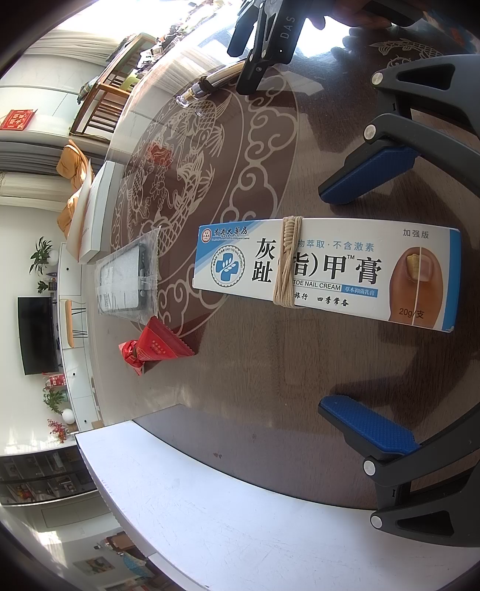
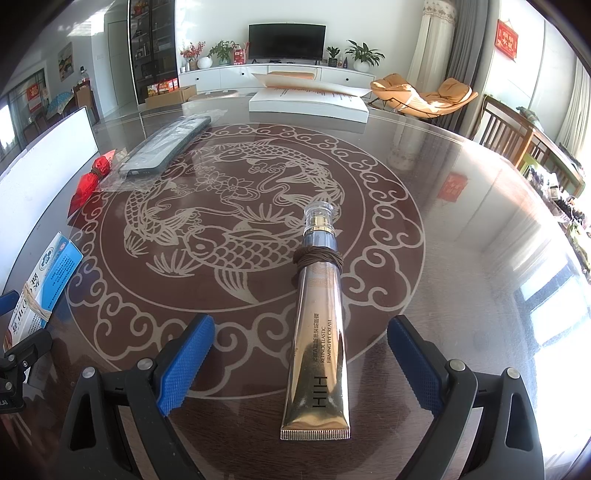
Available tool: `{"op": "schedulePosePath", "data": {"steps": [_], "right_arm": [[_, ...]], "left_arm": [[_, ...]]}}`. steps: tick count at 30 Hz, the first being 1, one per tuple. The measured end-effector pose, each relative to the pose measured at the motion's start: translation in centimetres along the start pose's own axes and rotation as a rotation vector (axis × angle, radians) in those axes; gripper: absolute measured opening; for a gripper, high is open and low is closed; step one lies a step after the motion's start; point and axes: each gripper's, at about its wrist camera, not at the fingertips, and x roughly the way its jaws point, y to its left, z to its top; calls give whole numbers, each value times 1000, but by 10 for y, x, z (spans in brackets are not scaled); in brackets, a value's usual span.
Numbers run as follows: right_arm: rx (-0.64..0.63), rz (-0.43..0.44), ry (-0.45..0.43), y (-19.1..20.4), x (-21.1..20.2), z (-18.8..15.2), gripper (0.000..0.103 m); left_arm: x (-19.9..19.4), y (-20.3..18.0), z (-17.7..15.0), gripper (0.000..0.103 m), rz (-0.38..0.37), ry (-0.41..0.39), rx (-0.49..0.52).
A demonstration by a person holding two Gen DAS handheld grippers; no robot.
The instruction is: Organize objects
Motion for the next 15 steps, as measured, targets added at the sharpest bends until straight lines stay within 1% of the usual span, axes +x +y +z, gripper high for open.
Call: {"op": "schedulePosePath", "data": {"steps": [2, 4, 5, 6, 9, 12, 15], "right_arm": [[2, 5, 2, 0, 0, 0, 95], [5, 33, 4, -2, 1, 0, 89], [1, 62, 2, -2, 1, 0, 81], [-5, 79, -3, -1, 0, -1, 77], [-39, 96, -15, 4, -4, -3, 64], [-64, 123, -21, 15, -11, -12, 60], [-129, 184, -23, 33, -23, -26, 60]], "left_arm": [[0, 0, 0, 103, 0, 0, 0], [0, 0, 0, 103, 0, 0, 0], [0, 0, 0, 103, 0, 0, 0], [0, 0, 0, 103, 0, 0, 0], [0, 0, 0, 103, 0, 0, 0], [0, 0, 0, 103, -1, 0, 0], [0, 0, 0, 103, -5, 1, 2]]}}
